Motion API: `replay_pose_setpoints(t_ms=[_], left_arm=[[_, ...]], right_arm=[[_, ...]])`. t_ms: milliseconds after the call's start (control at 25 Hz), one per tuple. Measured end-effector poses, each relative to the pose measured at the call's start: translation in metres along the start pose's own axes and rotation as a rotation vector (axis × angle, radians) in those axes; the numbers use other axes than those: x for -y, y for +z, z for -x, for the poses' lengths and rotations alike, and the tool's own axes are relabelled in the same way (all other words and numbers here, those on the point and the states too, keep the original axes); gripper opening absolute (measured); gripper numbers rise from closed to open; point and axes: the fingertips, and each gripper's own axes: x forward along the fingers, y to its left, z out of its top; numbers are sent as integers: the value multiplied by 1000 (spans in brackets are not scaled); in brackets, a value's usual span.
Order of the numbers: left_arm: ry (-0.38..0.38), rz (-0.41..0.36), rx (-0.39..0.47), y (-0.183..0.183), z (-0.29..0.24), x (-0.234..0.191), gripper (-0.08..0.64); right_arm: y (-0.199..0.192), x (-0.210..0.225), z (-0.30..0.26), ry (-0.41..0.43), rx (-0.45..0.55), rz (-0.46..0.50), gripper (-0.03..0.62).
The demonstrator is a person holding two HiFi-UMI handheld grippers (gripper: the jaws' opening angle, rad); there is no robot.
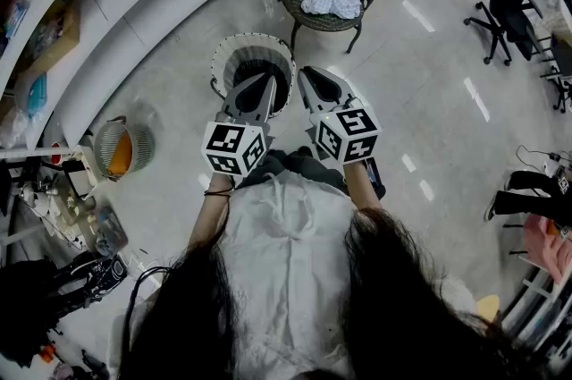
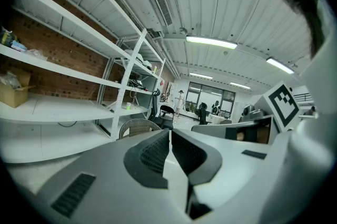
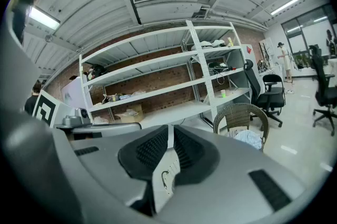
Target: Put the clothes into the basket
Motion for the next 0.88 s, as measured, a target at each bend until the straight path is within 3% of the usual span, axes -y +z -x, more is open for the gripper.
replay_pose_setpoints(t_ms=[880], left_arm=[[-49, -57, -70, -18, 13, -19, 29]], right_arm=[[-22, -31, -18, -5, -15, -30, 49]])
